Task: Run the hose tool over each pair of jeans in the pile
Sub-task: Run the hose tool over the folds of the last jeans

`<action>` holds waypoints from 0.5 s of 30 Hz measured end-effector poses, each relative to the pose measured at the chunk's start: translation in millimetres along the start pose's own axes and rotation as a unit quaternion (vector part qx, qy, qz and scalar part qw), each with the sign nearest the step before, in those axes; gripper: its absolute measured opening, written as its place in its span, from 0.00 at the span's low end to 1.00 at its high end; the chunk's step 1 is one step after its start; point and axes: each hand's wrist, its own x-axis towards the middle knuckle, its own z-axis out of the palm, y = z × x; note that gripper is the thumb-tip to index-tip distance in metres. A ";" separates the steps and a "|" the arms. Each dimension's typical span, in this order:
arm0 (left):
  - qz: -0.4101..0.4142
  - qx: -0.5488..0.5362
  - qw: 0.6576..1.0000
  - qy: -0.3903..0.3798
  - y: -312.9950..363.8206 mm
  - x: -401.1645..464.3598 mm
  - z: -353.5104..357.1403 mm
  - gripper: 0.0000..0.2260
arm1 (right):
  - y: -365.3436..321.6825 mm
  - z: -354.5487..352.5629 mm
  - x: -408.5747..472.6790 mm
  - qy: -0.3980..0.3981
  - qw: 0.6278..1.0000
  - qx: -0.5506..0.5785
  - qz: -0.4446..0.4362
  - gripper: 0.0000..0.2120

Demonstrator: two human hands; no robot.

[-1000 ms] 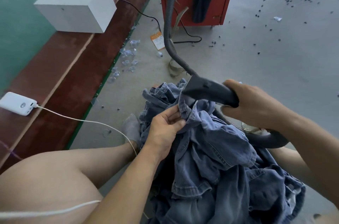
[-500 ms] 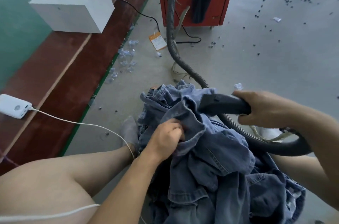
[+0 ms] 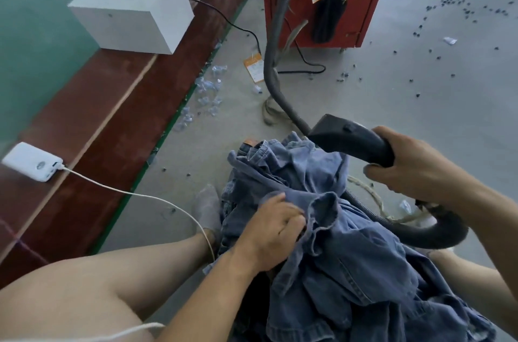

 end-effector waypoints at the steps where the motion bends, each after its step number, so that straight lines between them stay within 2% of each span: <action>1: -0.039 -0.034 0.999 -0.013 0.6 4.4 -0.7 0.23 | -0.5 0.9 2.6 -0.002 1.000 -0.003 0.000 0.14; 4: -0.104 0.000 0.992 -0.064 -8.0 11.9 1.9 0.14 | -1.3 5.4 9.5 -0.010 1.000 -0.010 0.003 0.13; 5: -0.091 0.045 0.990 -0.094 -9.0 10.2 1.6 0.17 | -1.4 7.8 11.2 -0.012 1.000 -0.013 0.003 0.13; 6: -0.045 0.100 0.988 -0.105 -9.7 8.5 1.4 0.21 | -1.3 9.9 12.6 -0.014 1.000 -0.016 0.002 0.13; 7: 0.006 0.148 0.986 -0.072 -9.3 7.8 -0.4 0.18 | -1.0 11.5 13.8 -0.016 1.000 -0.018 0.001 0.13; 8: 0.067 0.151 0.986 0.005 -11.7 5.6 -2.6 0.14 | -0.9 12.7 15.1 -0.017 1.000 -0.018 0.001 0.13; 9: 0.098 0.111 0.985 0.090 -14.9 1.1 -7.2 0.11 | -0.7 13.2 16.2 -0.016 1.000 -0.019 0.003 0.13; 10: 0.106 0.009 0.983 0.148 -21.1 -4.2 -12.0 0.11 | -0.4 13.2 16.9 -0.015 1.000 -0.022 0.004 0.13; 11: 0.061 -0.152 0.974 0.157 -24.3 -10.7 -24.1 0.11 | -0.2 12.9 17.5 -0.014 1.000 -0.024 0.005 0.13; 12: -0.037 -0.320 0.939 0.124 -31.9 -16.9 -32.9 0.11 | -0.2 12.3 17.9 -0.012 1.000 -0.025 0.006 0.13; 13: -0.172 -0.412 0.894 0.043 -39.3 -23.6 -34.9 0.12 | -0.4 12.0 18.5 -0.011 1.000 -0.023 0.006 0.13; 14: -0.299 -0.404 0.863 -0.053 -41.0 -32.6 -33.6 0.12 | -0.9 11.7 19.0 -0.012 1.000 -0.021 0.007 0.14; 15: -0.377 -0.338 0.850 -0.147 -44.3 -42.0 -22.3 0.11 | -1.5 11.4 19.0 -0.014 1.000 -0.021 0.009 0.14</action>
